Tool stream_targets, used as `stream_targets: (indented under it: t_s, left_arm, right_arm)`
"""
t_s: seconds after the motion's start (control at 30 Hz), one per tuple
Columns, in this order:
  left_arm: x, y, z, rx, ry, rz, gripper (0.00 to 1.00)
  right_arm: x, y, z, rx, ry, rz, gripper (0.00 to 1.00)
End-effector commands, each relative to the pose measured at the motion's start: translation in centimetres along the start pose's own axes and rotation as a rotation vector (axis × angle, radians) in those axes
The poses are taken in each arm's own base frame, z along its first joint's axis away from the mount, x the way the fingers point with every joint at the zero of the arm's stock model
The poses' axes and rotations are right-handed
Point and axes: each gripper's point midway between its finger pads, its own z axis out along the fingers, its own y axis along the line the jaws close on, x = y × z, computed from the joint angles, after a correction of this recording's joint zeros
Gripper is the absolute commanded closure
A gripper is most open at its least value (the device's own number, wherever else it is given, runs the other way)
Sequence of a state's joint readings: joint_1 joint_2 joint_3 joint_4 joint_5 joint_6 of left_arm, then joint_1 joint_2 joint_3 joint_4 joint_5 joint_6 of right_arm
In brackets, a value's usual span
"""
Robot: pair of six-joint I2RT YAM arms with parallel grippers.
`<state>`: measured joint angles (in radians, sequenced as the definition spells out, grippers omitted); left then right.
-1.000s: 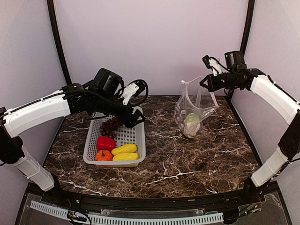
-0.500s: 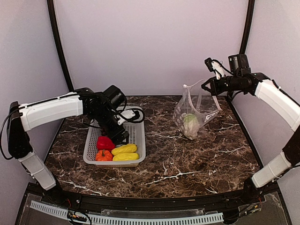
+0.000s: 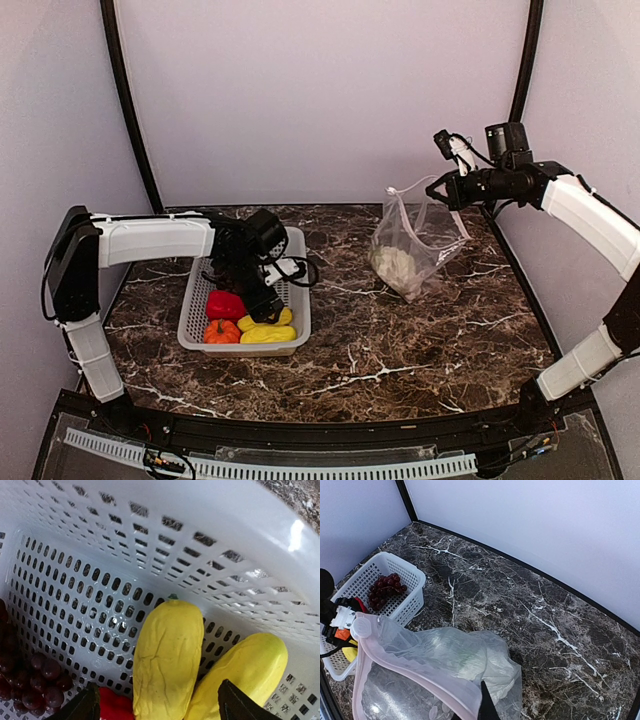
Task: Place the food in the zip-top bag and seal the zipper
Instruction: Pick up the fake fruit from the bin.
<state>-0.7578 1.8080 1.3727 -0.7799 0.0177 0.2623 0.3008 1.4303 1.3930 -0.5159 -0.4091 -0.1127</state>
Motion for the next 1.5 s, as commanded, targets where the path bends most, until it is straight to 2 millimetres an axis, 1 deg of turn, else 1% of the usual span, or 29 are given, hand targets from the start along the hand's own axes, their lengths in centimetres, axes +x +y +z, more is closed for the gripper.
stream_targets:
  t_s: [0.0, 0.2, 0.3, 0.47, 0.5, 0.6, 0.7, 0.73, 0.77, 0.8, 0.83, 0.87, 0.9, 0.93, 0.97, 1.0, 1.03, 1.07, 1.1, 1.13, 1.17, 1.2, 1.23, 1.27, 1.3, 1.33, 1.37, 1.4, 1.47]
  left_arm:
    - [1.5, 1.3, 1.1, -0.024, 0.046, -0.029, 0.20]
    - [2.1, 1.3, 2.4, -0.013, 0.066, -0.034, 0.19]
    - [2.0, 0.5, 3.2, 0.037, 0.071, -0.043, 0.21]
    - [1.9, 0.3, 3.9, 0.053, 0.081, -0.047, 0.35]
    - [1.7, 0.4, 3.7, 0.050, 0.074, -0.048, 0.40]
    - [1.3, 0.6, 3.2, 0.036, 0.056, -0.051, 0.48]
    - [0.6, 1.0, 1.7, 0.015, 0.025, -0.057, 0.56]
    - [0.4, 1.1, 1.3, 0.009, 0.017, -0.060, 0.57]
    - [-0.1, 1.3, 0.1, 0.000, -0.008, -0.062, 0.59]
    - [-0.3, 1.4, -0.5, -0.009, -0.020, -0.069, 0.60]
    - [-0.9, 1.6, -2.0, -0.022, -0.056, -0.073, 0.60]
    - [-1.3, 1.8, -2.9, -0.032, -0.078, -0.084, 0.61]
    - [-2.1, 2.0, -4.5, -0.043, -0.126, -0.090, 0.62]
    - [-2.6, 1.9, -5.5, -0.037, -0.160, -0.105, 0.62]
    - [-3.7, 2.0, -7.4, -0.041, -0.226, -0.112, 0.64]
    - [-4.8, 1.7, -8.5, -0.019, -0.286, -0.133, 0.65]
    - [-5.6, 1.6, -10.3, -0.010, -0.349, -0.142, 0.68]
    - [-7.0, 0.9, -11.6, 0.037, -0.426, -0.158, 0.69]
    - [-7.8, 0.4, -13.5, 0.056, -0.495, -0.156, 0.70]
    - [-9.2, -0.1, -15.0, 0.092, -0.575, -0.163, 0.69]
    - [-9.9, -0.7, -16.9, 0.102, -0.642, -0.154, 0.69]
    - [-11.2, -1.0, -18.7, 0.113, -0.729, -0.150, 0.69]
    - [-11.8, -1.7, -20.6, 0.123, -0.790, -0.147, 0.69]
    - [-12.8, -1.9, -23.0, 0.129, -0.889, -0.164, 0.69]
    - [-13.4, -2.6, -24.2, 0.145, -0.938, -0.162, 0.68]
    - [-14.4, -2.8, -26.4, 0.162, -1.039, -0.174, 0.67]
    - [-14.9, -3.7, -27.3, 0.186, -1.083, -0.163, 0.67]
    - [-15.8, -4.0, -29.2, 0.202, -1.182, -0.157, 0.67]
    - [-17.3, -5.9, -31.3, 0.236, -1.301, -0.118, 0.67]
  right_arm:
    - [-0.7, 0.4, 0.0, -0.023, -0.033, -0.002, 1.00]
    - [-0.7, 0.5, 0.1, -0.031, -0.031, 0.001, 1.00]
    - [-0.7, 0.7, 0.1, -0.040, -0.030, 0.004, 1.00]
    - [-0.7, 0.7, 0.2, -0.047, -0.029, 0.007, 1.00]
    - [-0.8, 0.8, 0.1, -0.049, -0.031, 0.007, 1.00]
    - [-0.8, 0.9, 0.0, -0.052, -0.033, 0.008, 1.00]
    - [-0.8, 0.9, -0.1, -0.049, -0.035, 0.005, 1.00]
    - [-0.8, 0.9, -0.1, -0.047, -0.034, 0.003, 1.00]
    - [-0.7, 0.8, -0.1, -0.041, -0.033, 0.001, 1.00]
    - [-0.7, 0.8, -0.1, -0.034, -0.031, -0.001, 1.00]
    - [-0.8, 0.7, -0.1, -0.029, -0.031, -0.004, 1.00]
    - [-0.7, 0.7, -0.1, -0.024, -0.027, -0.005, 1.00]
    - [-0.7, 0.7, 0.0, -0.023, -0.023, -0.008, 1.00]
    - [-0.8, 0.7, 0.0, -0.023, -0.021, -0.012, 1.00]
    - [-0.8, 0.8, 0.1, -0.023, -0.015, -0.017, 1.00]
    - [-0.8, 0.8, 0.3, -0.024, -0.007, -0.023, 1.00]
    - [-0.7, 0.7, 0.6, -0.025, 0.005, -0.026, 1.00]
    - [-0.6, 0.6, 0.9, -0.025, 0.018, -0.024, 1.00]
    - [-0.7, 0.7, 1.1, -0.031, 0.029, -0.020, 1.00]
    - [-0.4, 0.7, 1.5, -0.041, 0.050, -0.007, 1.00]
    - [-0.6, 0.8, 1.6, -0.051, 0.055, 0.002, 1.00]
    - [-0.6, 1.0, 1.7, -0.062, 0.061, 0.009, 1.00]
    - [-0.9, 1.2, 1.8, -0.072, 0.062, 0.013, 1.00]
    - [-1.1, 1.4, 1.8, -0.082, 0.067, 0.017, 1.00]
    - [-1.2, 1.7, 1.9, -0.092, 0.072, 0.018, 1.00]
    - [-1.5, 2.0, 1.9, -0.100, 0.078, 0.018, 1.00]
    - [-1.7, 2.1, 1.9, -0.105, 0.085, 0.021, 1.00]
    - [-1.9, 2.3, 1.7, -0.109, 0.091, 0.021, 1.00]
    - [-2.4, 2.6, 1.4, -0.112, 0.102, 0.016, 1.00]
